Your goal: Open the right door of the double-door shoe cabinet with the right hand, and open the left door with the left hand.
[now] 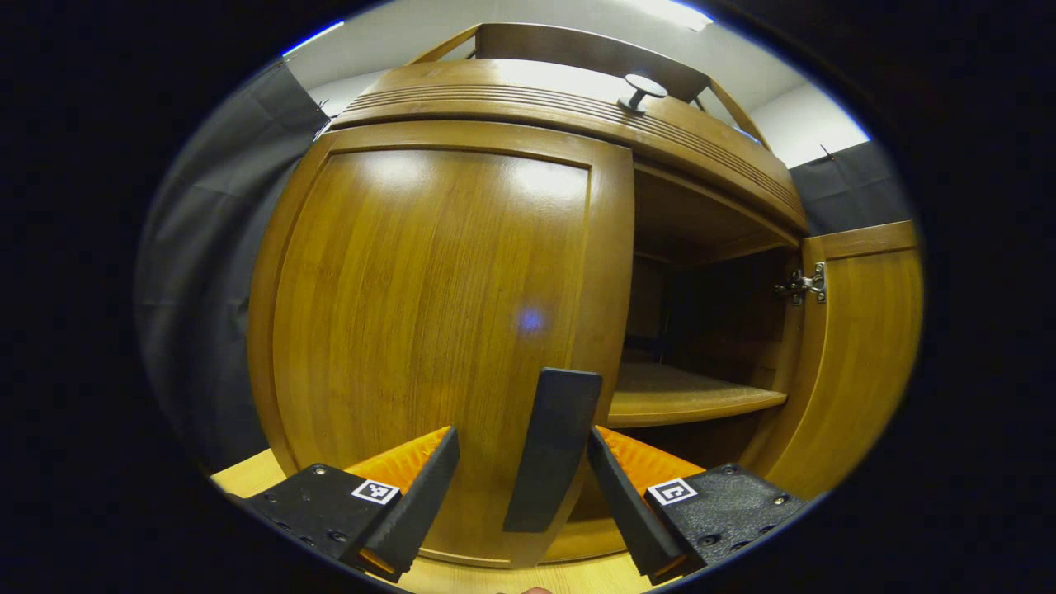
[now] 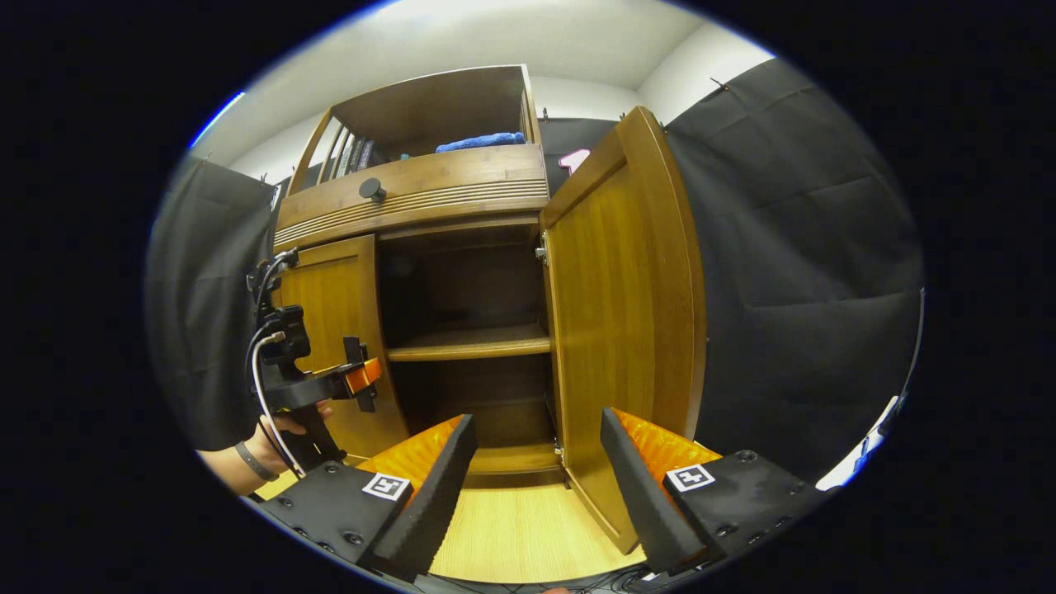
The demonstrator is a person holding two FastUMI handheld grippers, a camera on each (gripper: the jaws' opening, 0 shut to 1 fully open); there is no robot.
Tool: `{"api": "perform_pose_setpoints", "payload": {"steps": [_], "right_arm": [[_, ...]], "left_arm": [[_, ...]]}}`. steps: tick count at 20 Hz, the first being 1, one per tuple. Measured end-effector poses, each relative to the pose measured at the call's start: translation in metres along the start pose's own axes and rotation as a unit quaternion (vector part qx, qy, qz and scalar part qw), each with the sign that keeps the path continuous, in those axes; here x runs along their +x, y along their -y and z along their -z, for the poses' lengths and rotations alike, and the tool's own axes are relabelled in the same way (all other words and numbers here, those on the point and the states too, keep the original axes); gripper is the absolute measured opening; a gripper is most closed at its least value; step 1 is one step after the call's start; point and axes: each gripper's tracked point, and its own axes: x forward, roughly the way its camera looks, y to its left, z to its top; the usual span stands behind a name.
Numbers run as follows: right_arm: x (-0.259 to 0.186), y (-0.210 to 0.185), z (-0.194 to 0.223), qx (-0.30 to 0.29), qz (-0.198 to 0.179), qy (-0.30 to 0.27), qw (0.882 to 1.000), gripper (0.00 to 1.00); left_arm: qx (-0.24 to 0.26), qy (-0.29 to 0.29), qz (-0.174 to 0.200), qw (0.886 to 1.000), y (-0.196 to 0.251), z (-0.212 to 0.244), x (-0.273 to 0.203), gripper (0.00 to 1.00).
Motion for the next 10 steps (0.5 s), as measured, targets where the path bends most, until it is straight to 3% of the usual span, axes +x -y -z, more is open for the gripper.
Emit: {"api": "perform_pose_setpoints", "payload": {"steps": [6, 8, 10], "right_arm": [[0.003, 0.004, -0.005, -0.008, 0.004, 0.006, 1.000, 0.89], [0.003, 0.004, -0.005, -0.012, 0.003, 0.005, 1.000, 0.89], [0.002, 0.004, -0.004, -0.015, 0.003, 0.003, 1.000, 0.89]], "left_arm": [[0.003, 0.003, -0.002, 1.000, -0.004, -0.001, 0.003, 0.88], [-0.003, 0.001, 0.017, 1.000, 0.003, -0.003, 0.001, 0.84], [-0.015, 0.000, 0.046, 0.999, 0.018, -0.004, 0.000, 0.65]]}}
